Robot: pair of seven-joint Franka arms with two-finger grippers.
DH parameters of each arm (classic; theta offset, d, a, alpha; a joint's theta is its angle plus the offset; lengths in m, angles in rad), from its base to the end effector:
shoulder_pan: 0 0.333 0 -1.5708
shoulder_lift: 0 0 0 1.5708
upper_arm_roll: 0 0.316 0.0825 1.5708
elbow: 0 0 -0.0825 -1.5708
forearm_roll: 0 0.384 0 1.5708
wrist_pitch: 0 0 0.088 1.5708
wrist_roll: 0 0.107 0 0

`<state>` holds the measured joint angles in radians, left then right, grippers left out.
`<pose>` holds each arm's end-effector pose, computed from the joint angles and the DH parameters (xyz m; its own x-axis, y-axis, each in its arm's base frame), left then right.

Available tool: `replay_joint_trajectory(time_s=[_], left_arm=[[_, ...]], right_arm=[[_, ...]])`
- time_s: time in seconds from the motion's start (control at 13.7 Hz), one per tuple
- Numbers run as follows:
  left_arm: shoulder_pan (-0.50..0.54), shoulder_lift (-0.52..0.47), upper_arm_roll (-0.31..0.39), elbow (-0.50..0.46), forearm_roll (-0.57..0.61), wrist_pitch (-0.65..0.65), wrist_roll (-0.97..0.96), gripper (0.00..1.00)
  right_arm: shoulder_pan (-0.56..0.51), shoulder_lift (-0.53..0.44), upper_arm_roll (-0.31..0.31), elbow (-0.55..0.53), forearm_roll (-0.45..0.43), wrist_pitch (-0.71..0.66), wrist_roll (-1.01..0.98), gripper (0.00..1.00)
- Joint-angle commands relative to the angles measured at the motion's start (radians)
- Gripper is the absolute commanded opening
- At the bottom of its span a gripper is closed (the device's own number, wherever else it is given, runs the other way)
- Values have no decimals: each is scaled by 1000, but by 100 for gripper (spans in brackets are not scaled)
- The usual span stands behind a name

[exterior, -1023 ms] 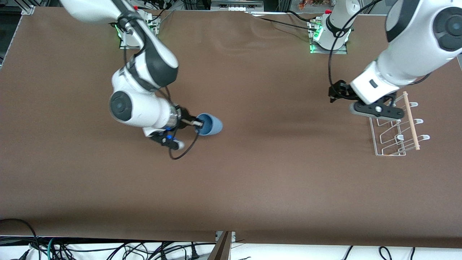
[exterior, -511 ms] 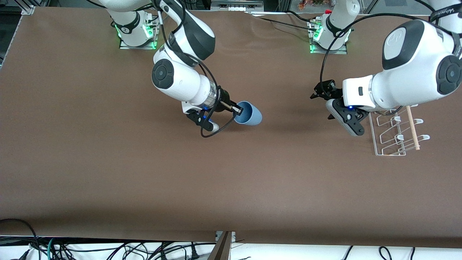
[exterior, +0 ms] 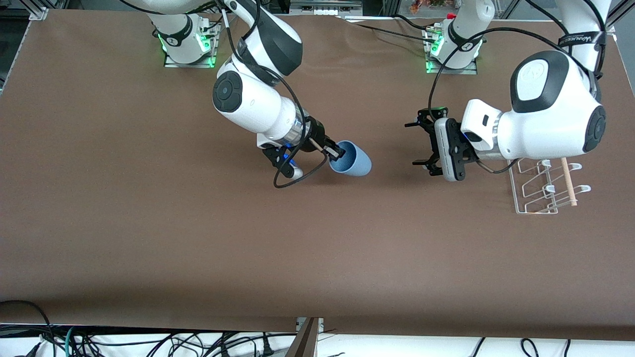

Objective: Transfer cup to left arm and place on rack
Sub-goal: 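Close the left gripper on the cup bottom beside the right gripper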

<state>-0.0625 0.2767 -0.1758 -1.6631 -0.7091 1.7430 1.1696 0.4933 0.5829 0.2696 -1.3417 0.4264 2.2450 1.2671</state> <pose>0.5974 -0.1954 0.4563 0.4305 -0.7509 0.5009 -0.8645 -0.1835 0.4680 0.5647 0.4907 0.4375 0.6990 -0.5752 -0.4249 -0.7145 -0.5863 -0.3817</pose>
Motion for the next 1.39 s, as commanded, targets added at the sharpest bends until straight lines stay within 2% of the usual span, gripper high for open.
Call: replay_joint_trajectory(time_s=[0.0, 0.22, 0.37, 0.51, 0.73, 0.8, 0.88, 0.95, 1.02, 1.24, 1.32], left_arm=[[-14, 32, -4, -21, -108, 73, 227, 100], [-22, 41, -24, -61, -212, 150, 408, 100], [-34, 50, -30, -70, -239, 156, 471, 100], [-37, 41, -33, -118, -268, 159, 487, 100], [-39, 45, -65, -132, -283, 222, 504, 100], [-37, 45, -74, -130, -285, 231, 507, 84], [-39, 45, -74, -123, -280, 231, 510, 27], [-39, 52, -76, -124, -282, 233, 510, 3], [-39, 52, -76, -124, -282, 231, 509, 0], [-37, 50, -76, -119, -282, 228, 506, 0], [-37, 50, -76, -118, -282, 228, 506, 0]], right_arm=[[17, 22, 5, 48, 20, 2, 26, 0], [14, 22, 25, 55, 55, 1, 29, 0], [16, 22, 29, 74, 55, -1, 31, 0], [16, 22, 29, 76, 55, -1, 31, 0], [16, 22, 29, 82, 55, -4, 31, 0], [16, 22, 29, 82, 55, -2, 31, 0], [16, 22, 29, 82, 55, -2, 31, 0], [16, 22, 29, 82, 55, -1, 31, 0], [17, 22, 29, 82, 55, 1, 31, 0], [16, 22, 28, 82, 49, -1, 25, 0], [16, 22, 26, 82, 42, 1, 11, 10]])
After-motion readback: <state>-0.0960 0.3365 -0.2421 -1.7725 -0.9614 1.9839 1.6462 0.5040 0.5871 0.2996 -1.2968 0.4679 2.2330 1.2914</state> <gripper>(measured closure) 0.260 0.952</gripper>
